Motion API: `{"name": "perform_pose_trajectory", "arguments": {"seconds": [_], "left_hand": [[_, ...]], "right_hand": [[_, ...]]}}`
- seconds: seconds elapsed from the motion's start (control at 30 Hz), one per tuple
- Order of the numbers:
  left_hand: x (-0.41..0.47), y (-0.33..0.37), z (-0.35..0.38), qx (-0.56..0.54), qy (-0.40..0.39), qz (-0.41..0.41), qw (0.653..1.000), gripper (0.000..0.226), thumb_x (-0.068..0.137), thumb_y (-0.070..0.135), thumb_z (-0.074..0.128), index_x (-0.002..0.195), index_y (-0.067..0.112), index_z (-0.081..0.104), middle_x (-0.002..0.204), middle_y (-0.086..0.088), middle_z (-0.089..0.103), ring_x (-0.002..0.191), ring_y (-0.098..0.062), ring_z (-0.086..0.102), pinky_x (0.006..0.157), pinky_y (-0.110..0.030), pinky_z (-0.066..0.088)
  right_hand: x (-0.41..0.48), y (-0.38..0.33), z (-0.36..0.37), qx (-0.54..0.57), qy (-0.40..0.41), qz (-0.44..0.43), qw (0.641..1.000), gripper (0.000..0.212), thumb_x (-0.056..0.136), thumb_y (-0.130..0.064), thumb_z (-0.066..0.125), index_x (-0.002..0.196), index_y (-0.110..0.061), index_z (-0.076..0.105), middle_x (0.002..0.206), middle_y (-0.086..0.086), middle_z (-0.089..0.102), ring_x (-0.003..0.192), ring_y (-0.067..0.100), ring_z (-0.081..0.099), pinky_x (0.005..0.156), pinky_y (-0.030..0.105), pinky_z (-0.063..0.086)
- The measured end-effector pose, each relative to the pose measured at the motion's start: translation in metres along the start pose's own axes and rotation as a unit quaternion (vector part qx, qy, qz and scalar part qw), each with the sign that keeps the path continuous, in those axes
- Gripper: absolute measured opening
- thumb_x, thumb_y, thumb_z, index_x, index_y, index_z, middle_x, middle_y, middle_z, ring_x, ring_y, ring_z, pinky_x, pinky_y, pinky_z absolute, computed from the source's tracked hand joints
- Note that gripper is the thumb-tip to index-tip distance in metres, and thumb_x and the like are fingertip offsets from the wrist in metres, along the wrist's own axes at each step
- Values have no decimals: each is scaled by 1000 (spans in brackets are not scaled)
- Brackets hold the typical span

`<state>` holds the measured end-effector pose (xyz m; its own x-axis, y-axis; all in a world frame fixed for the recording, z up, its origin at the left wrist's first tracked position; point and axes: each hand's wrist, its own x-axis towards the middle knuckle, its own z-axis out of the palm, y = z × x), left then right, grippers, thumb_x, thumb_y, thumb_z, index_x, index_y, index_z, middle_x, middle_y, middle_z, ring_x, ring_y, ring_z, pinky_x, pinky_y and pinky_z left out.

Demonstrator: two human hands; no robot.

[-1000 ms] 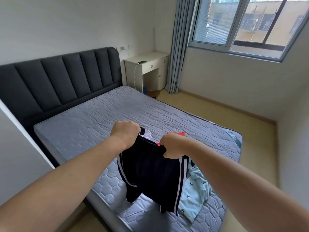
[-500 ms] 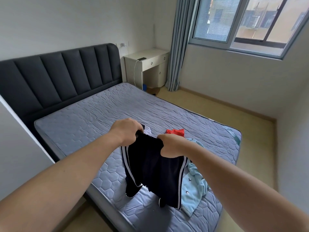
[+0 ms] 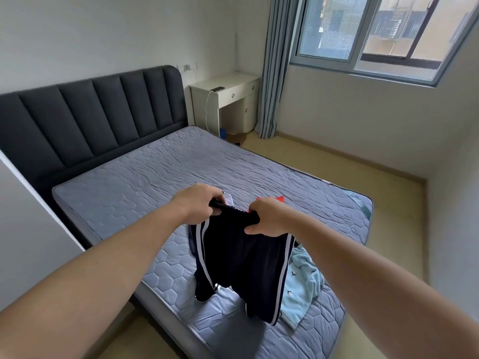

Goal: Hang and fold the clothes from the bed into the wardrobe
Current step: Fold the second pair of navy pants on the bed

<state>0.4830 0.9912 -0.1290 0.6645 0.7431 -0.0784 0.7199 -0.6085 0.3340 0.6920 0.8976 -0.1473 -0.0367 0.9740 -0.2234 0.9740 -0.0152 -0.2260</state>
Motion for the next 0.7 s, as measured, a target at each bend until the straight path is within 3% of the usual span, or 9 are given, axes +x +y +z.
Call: {"name": "perform_pose_trajectory", "arguments": {"seconds": [0.1, 0.17, 0.23, 0.3, 0.4, 0.57, 0.63, 0.7], "left_hand": [[2, -2, -2, -52, -12, 18, 998, 26, 89, 16, 74, 109, 32, 74, 104, 13, 70, 100, -10, 64, 93, -33, 53], [2, -3, -2, -76, -24, 26, 997, 30, 88, 11, 74, 110, 32, 75, 102, 16, 70, 99, -5, 65, 94, -29, 53], [2, -2, -3, -100, -31, 32, 994, 32, 86, 10, 75, 107, 33, 75, 99, 18, 71, 96, -2, 65, 91, -25, 53], [0, 0, -6, -157, -51, 35, 986, 34, 84, 8, 76, 104, 35, 77, 94, 19, 73, 90, -1, 68, 81, -17, 54], [-3, 5, -10, -213, -88, 33, 973, 36, 83, 5, 76, 107, 32, 78, 92, 17, 75, 84, 0, 70, 70, -13, 52], [-2, 6, -13, -252, -84, 2, 964, 37, 78, 4, 81, 109, 24, 79, 98, 8, 77, 94, -9, 72, 89, -31, 58], [-3, 2, -17, -272, -72, -16, 959, 33, 77, 3, 83, 105, 19, 79, 101, -12, 76, 94, -22, 71, 94, -46, 54], [-3, -5, -21, -282, -57, -29, 957, 32, 76, 2, 84, 105, 14, 79, 106, -23, 73, 96, -36, 69, 99, -56, 49]], "right_hand": [[-3, 4, -1, -14, 24, 10, 1000, 37, 85, -53, 71, 107, -25, 61, 85, -10, 52, 80, 17, 57, 60, 30, 42], [-3, 6, -2, -67, 47, 0, 997, 37, 85, -56, 69, 109, -28, 63, 85, -12, 53, 90, 18, 56, 74, 33, 42], [-5, 5, -4, -136, 78, 6, 988, 37, 86, -58, 68, 110, -30, 65, 89, -10, 57, 96, 19, 54, 74, 34, 36], [-7, 3, -8, -176, 93, 43, 979, 30, 87, -49, 72, 109, -30, 66, 92, -6, 59, 87, 22, 56, 62, 31, 34], [-10, 0, -7, -192, 106, 98, 971, 12, 87, -24, 74, 92, -22, 64, 81, -3, 56, 63, 18, 46, 55, 30, 35], [-12, 2, -4, -71, 134, 117, 981, 14, 93, -11, 61, 95, -19, 49, 79, 0, 52, 61, 18, 48, 45, 28, 32], [-14, 6, -4, 4, 141, 77, 987, 13, 95, -11, 58, 95, -17, 47, 84, 4, 55, 69, 23, 54, 51, 32, 43], [-17, 9, -6, 13, 112, -3, 994, 14, 95, -12, 57, 95, -19, 44, 92, 4, 55, 82, 28, 57, 67, 41, 52]]}}
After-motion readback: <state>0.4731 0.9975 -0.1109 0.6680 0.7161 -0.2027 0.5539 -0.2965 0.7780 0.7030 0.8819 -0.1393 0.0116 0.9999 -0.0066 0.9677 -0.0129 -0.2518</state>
